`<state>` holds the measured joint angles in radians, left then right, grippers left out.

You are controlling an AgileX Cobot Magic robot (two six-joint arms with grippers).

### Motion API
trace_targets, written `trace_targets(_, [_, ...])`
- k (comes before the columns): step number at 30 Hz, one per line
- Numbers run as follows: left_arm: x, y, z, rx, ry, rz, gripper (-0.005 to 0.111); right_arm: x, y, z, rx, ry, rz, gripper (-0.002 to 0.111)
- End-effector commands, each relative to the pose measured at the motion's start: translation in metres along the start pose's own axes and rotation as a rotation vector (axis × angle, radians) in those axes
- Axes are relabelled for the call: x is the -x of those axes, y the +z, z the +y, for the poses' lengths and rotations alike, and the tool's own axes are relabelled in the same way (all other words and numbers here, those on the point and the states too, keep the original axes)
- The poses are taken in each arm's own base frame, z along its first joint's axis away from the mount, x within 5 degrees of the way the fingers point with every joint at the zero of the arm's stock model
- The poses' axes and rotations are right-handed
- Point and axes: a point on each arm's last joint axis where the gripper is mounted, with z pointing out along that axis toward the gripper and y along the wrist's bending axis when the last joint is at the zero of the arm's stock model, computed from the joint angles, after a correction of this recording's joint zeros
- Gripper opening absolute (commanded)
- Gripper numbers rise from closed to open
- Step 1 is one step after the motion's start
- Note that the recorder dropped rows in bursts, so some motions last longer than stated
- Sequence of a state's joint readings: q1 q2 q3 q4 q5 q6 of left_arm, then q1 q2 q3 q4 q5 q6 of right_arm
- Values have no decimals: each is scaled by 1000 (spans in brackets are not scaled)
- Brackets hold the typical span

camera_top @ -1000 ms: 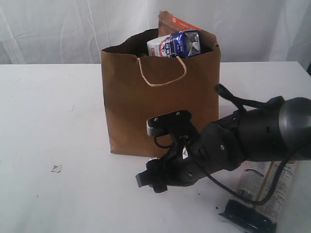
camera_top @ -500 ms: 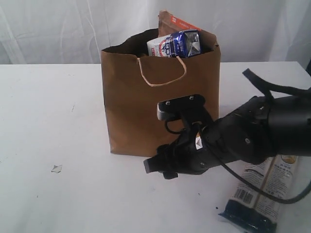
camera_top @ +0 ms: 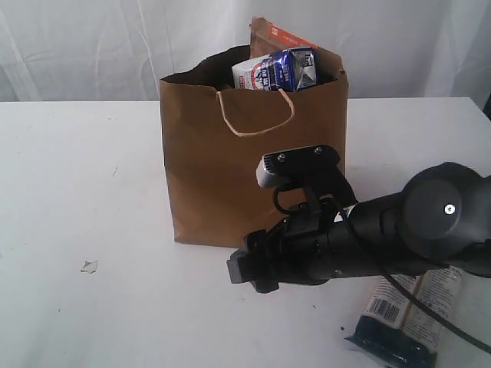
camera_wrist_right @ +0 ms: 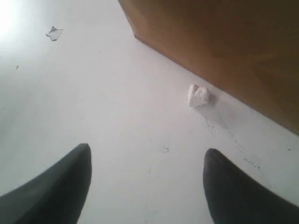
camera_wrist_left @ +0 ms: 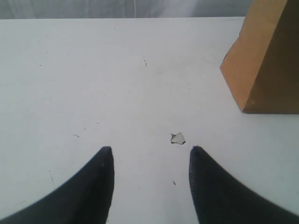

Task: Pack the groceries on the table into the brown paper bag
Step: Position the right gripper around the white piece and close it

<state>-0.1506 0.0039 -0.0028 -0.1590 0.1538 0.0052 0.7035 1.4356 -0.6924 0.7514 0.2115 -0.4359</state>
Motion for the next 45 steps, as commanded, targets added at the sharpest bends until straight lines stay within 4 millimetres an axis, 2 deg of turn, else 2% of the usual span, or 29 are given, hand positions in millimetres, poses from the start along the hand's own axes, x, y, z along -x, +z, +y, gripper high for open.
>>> trace_targets(1, [-1,0,0,0,-4,3,53,1,-1,-6,-37,-68,-49,64])
trace_targets(8, [-1,0,0,0,-4,3,53,3,1,-9,-68,-144,-76,64])
trace_targets(12, [-1,0,0,0,-4,3,53,3,0,-12,-97,-23,-80,64])
trace_targets(18, [-1,0,0,0,-4,3,53,1,0,-17,-156,51,-58,64])
trace_targets(22, [-1,0,0,0,-4,3,53,1,2,-18,-159,40,-49,64])
trace_targets(33, [-1,0,0,0,-4,3,53,-4,44,-7,-163,-52,83,64])
trace_targets(45, [-1,0,0,0,-4,3,53,9,79,-5,-175,-86,127,64])
